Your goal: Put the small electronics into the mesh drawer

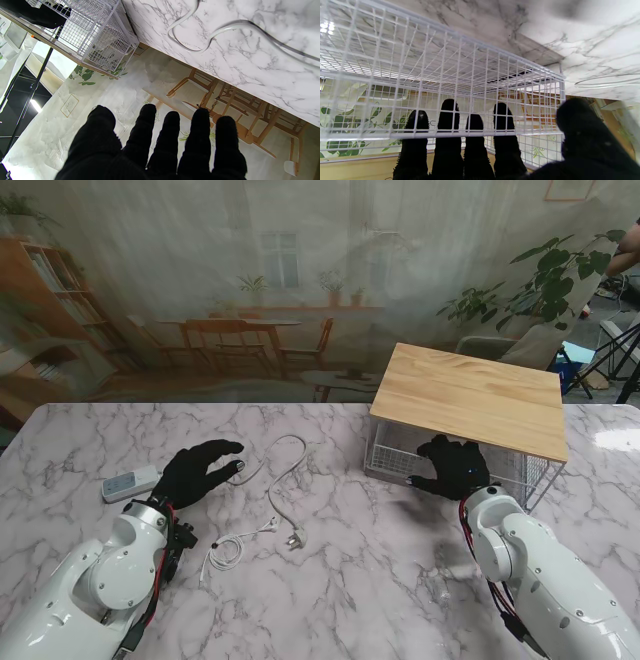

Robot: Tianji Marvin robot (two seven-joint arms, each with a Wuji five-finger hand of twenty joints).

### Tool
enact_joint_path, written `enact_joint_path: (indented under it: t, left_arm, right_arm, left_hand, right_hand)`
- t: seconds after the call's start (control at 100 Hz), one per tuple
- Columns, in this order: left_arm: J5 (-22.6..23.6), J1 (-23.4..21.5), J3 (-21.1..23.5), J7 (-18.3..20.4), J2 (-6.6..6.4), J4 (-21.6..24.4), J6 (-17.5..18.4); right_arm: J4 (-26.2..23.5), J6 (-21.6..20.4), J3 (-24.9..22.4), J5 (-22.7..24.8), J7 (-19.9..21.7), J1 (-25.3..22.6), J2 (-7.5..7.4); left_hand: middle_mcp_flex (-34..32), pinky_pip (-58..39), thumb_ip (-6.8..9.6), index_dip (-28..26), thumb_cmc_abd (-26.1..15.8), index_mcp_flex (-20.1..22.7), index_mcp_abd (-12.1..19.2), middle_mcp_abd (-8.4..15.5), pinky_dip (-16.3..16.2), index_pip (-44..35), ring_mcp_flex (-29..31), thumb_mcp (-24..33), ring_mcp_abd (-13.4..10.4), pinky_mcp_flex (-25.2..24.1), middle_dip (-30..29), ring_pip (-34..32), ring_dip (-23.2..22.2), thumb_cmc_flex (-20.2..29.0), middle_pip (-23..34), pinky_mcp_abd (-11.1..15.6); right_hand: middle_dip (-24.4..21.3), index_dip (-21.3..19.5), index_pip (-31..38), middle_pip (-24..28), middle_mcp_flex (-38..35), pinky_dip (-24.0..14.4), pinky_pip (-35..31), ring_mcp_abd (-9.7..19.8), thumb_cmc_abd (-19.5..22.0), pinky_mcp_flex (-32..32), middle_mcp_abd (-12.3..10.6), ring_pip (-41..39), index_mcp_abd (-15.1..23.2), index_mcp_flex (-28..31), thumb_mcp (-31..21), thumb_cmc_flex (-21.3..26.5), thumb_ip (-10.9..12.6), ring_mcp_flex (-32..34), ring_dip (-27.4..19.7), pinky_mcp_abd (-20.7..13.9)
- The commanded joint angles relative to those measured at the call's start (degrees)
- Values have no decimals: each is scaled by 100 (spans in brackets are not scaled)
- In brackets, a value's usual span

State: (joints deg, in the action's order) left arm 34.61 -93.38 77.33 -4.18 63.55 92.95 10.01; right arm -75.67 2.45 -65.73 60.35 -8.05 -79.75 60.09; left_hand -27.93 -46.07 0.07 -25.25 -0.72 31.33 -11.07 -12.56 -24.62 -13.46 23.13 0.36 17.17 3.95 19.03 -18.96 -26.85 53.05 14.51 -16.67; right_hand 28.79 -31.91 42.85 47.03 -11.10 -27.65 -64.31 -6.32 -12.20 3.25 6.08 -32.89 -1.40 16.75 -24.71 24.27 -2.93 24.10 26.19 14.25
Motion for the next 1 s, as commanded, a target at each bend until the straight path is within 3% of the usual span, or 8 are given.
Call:
enact_joint_path:
  t: [0.0,0.03,0.08,0.22,0.37,0.54,0.99]
  left_arm:
    - [2,15,-25,86,1,-15,8]
    - [3,17,-28,85,1,-18,7]
    - [0,19,-31,85,1,-21,5]
    - [-7,25,-40,85,2,-26,-2]
    - [-9,30,-47,84,3,-33,-2]
    - [-15,32,-52,85,3,-36,-6]
    - [-19,47,-71,97,2,-48,-22]
  right_arm:
    - [92,33,44,-38,-21,46,49]
    - [99,51,65,-83,-10,57,56]
    - [71,61,75,-125,88,52,54]
    - [-62,73,54,-296,404,1,54]
    - [-198,1,4,-364,553,-83,48]
    - [-530,-82,-124,-381,801,-295,29]
    - [-1555,-458,-613,-288,1325,-1139,-24]
  left_hand:
    - [-51,91,82,-50,-216,91,-27,27,56,-9,38,-138,-28,-68,31,-6,-36,78,-25,10]
    - [-55,91,81,-50,-216,92,-14,39,56,-10,44,-140,-35,-68,32,-9,-37,73,-22,9]
    - [-49,92,81,-50,-213,90,-23,29,56,-10,39,-139,-29,-68,31,-7,-37,74,-25,9]
    - [-48,97,79,-50,-216,87,-26,22,58,-9,38,-140,-27,-71,30,-6,-36,71,-25,13]
    - [-38,100,78,-49,-226,82,-24,29,59,-7,37,-139,-28,-70,28,-3,-36,74,-31,7]
    - [-41,101,79,-49,-228,88,-24,32,59,-9,38,-135,-29,-74,29,-3,-36,73,-29,11]
    - [-42,98,77,-48,-234,83,-22,26,55,-8,34,-141,-30,-72,29,-2,-37,64,-28,9]
  right_hand:
    - [300,-338,486,355,-35,-615,-442,125,-236,142,-104,-691,404,49,-612,334,178,247,324,165]
    - [402,-462,688,412,-110,-911,-657,148,-379,275,-125,-909,529,78,-1205,378,165,332,440,134]
    - [504,-204,1224,475,-146,-1260,-969,167,-758,555,-132,-1143,889,-94,-2043,514,-104,391,558,16]
    - [671,-395,2168,725,-278,-1614,-1611,169,-1384,1257,-140,-1666,1646,-269,-3076,1170,-399,592,810,-124]
    - [828,-661,2555,979,-600,-1710,-1953,225,-1430,1898,-167,-2105,1982,86,-3427,1883,-524,959,974,-225]
    - [852,-949,2680,1080,-945,-1602,-2060,56,-1318,2344,-83,-2274,1970,554,-3571,2449,-530,1277,839,-196]
    - [869,-1430,2589,1067,-1452,-1297,-1996,-84,-1753,2817,-35,-2321,1825,1176,-4378,2709,-835,1745,726,-39]
